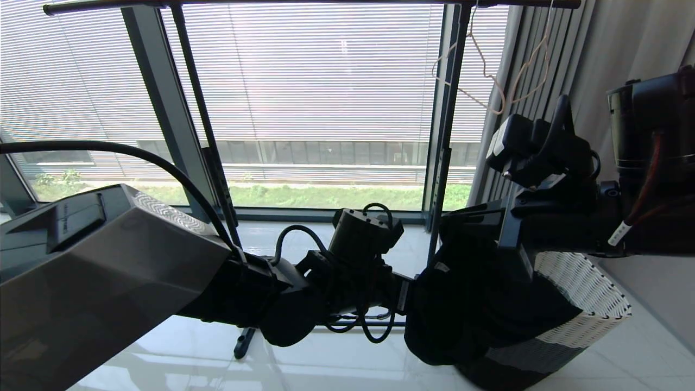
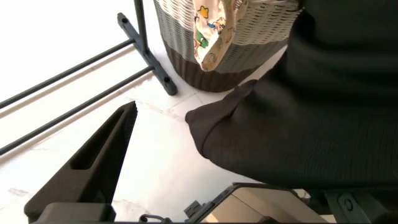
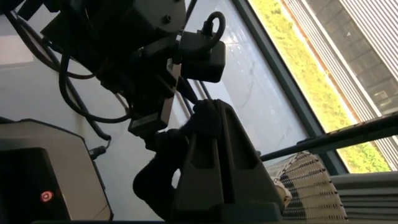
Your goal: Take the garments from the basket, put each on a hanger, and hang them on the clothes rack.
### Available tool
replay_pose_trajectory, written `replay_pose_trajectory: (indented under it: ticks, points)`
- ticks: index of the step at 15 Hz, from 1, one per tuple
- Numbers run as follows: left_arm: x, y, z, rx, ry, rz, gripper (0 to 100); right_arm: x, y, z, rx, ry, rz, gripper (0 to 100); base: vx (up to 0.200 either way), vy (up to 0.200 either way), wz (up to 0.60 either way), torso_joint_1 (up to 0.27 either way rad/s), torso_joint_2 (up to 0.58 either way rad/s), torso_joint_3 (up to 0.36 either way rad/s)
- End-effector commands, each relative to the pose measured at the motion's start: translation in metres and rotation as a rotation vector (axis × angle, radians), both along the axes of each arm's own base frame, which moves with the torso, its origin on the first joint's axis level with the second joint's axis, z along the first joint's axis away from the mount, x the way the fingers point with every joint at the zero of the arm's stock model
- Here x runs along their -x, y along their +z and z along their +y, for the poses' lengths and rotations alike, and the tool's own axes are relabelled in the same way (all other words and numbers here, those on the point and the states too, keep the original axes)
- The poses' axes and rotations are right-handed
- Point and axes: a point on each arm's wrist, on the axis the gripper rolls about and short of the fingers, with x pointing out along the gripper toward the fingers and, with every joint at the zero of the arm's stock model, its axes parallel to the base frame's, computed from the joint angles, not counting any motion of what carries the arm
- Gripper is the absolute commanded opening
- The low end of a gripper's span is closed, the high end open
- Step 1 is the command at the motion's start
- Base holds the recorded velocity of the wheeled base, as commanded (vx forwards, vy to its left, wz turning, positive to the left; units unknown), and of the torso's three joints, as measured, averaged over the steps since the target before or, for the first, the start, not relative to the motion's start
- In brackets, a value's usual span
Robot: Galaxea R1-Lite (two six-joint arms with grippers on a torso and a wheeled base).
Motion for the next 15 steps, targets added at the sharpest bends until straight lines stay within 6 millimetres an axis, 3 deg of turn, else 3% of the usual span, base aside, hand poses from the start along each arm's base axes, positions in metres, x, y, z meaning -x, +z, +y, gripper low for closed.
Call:
replay_pose_trajectory:
  ticks: [1,5,6,12,15]
  points:
    - [0.001,0.002,0.004,0.0,0.004,-0.002,100,-0.002,-0.002,0.001,0.004,0.0,0.004,0,0.0,0.0,0.0,0.0,0.0,0.0]
    - [0.008,0.003,0.01,-0.027,-0.013,-0.016,100,-0.002,-0.002,0.002,0.006,-0.001,0.005,0,0.0,0.0,0.0,0.0,0.0,0.0]
    - [0.009,0.002,0.011,-0.036,-0.017,-0.015,0,-0.003,-0.003,0.002,0.007,-0.001,0.006,0,0.0,0.0,0.0,0.0,0.0,0.0]
    - [0.02,-0.005,0.013,-0.062,-0.039,0.006,0,-0.003,-0.003,0.002,0.007,-0.002,0.008,0,0.0,0.0,0.0,0.0,0.0,0.0]
    - [0.014,-0.003,0.018,-0.027,0.0,-0.041,0,-0.004,-0.006,0.002,0.007,-0.013,0.027,0,0.0,0.0,0.0,0.0,0.0,0.0]
